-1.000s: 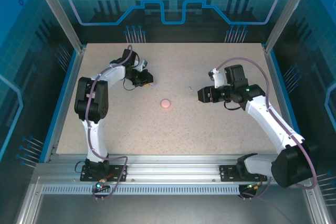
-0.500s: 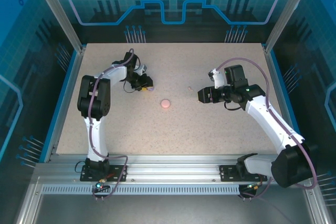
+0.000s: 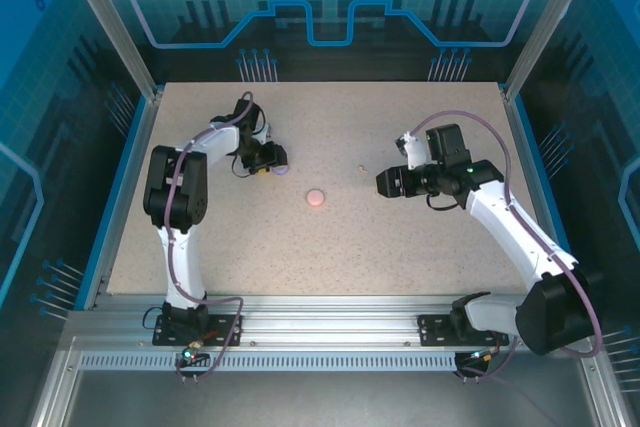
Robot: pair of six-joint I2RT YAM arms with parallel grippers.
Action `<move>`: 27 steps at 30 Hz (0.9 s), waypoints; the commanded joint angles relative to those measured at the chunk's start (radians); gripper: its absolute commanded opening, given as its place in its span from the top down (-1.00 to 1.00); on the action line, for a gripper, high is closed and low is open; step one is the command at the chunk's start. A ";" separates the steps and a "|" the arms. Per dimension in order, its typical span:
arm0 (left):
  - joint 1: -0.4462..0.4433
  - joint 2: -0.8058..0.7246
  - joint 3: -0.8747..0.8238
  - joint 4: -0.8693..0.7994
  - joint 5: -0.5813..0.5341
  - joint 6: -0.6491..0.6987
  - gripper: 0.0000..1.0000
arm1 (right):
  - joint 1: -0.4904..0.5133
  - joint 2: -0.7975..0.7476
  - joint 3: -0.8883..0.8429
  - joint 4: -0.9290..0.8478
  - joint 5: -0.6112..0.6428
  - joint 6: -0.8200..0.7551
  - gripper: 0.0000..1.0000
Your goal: Insert wireless bluetooth earbuds into charging case
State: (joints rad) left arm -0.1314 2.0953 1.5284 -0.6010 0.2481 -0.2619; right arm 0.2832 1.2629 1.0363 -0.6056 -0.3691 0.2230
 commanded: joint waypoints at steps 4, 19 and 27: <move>0.010 -0.161 -0.047 -0.003 -0.072 0.016 -0.08 | 0.009 0.051 0.019 -0.006 -0.045 -0.026 -0.17; -0.047 -0.375 -0.372 0.190 0.223 -0.119 0.02 | 0.128 0.354 0.170 0.038 -0.060 -0.032 -0.14; -0.102 -0.433 -0.585 0.416 0.262 -0.280 0.07 | 0.192 0.655 0.432 -0.018 -0.063 -0.025 -0.03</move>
State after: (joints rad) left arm -0.2176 1.6928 0.9833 -0.3046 0.4583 -0.4526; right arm 0.4587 1.8393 1.3811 -0.5869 -0.4110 0.2047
